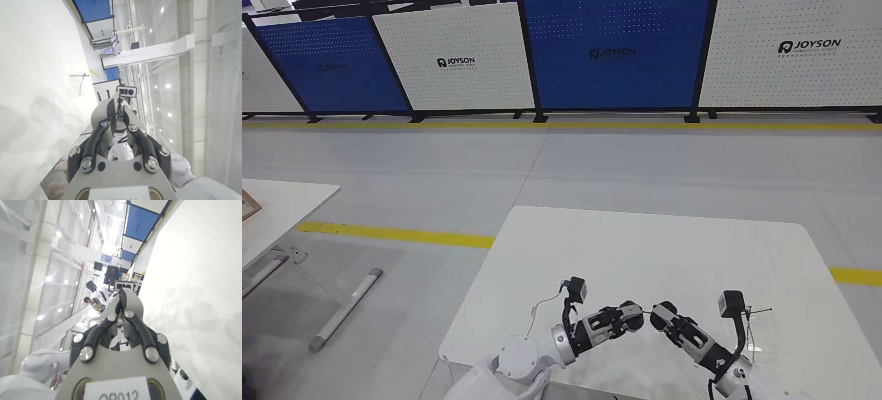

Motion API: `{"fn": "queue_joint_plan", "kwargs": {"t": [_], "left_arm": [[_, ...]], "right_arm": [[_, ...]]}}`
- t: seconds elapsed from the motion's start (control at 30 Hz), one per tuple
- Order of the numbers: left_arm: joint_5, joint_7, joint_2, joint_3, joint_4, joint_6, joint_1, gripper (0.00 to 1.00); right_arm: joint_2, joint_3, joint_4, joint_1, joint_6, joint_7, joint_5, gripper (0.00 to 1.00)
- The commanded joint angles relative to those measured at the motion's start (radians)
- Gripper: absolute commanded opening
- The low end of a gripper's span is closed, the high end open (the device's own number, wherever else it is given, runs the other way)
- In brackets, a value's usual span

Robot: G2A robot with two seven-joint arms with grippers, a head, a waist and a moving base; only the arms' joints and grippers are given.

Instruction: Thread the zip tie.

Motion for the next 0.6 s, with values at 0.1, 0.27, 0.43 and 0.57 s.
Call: {"fn": "queue_joint_plan", "kwargs": {"t": [0.1, 0.27, 0.43, 0.57], "left_arm": [[0.009, 0.014, 0.000, 0.003, 0.006, -0.002, -0.004, 0.00], [0.022, 0.020, -0.001, 0.009, 0.007, -0.006, -0.005, 0.00], [0.024, 0.026, 0.000, 0.010, 0.001, -0.007, -0.002, 0.00], [0.003, 0.043, 0.001, 0.004, -0.013, 0.002, 0.011, 0.00]], "right_arm": [[0.000, 0.000, 0.000, 0.000, 0.000, 0.000, 0.000, 0.00], [0.000, 0.000, 0.000, 0.000, 0.000, 0.000, 0.000, 0.00], [-0.003, 0.000, -0.002, -0.001, 0.006, -0.004, 0.005, 0.41], [-0.003, 0.017, -0.004, -0.004, 0.012, -0.002, 0.012, 1.00]]}}
